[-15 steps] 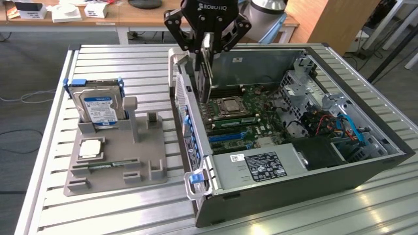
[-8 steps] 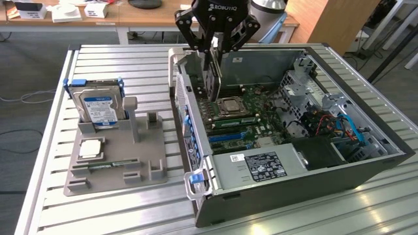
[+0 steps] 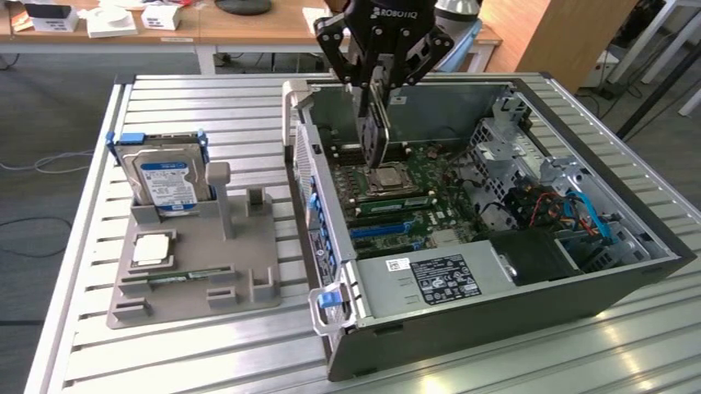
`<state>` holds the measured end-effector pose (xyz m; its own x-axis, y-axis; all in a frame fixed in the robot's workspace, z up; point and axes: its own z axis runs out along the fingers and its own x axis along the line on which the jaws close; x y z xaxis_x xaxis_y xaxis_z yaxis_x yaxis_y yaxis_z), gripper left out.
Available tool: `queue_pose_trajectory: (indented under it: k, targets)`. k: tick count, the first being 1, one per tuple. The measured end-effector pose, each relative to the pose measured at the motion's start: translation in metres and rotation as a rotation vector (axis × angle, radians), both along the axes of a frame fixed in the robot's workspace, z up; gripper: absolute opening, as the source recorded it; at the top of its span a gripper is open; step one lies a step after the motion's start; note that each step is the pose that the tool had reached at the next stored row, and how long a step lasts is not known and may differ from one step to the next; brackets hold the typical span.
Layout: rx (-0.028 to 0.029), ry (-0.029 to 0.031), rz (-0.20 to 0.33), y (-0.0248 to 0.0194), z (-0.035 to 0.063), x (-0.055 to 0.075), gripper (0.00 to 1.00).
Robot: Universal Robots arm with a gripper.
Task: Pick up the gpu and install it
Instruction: 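Pick up the gpu and move the gpu toward the slot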
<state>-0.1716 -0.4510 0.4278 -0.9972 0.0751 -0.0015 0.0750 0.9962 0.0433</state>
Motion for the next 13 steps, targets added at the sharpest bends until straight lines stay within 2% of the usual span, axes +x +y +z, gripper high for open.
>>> queue_pose_trajectory:
  k: [13]
  targets:
    - [0.0000, 0.0000, 0.000, 0.0023, -0.0003, 0.034, 0.27]
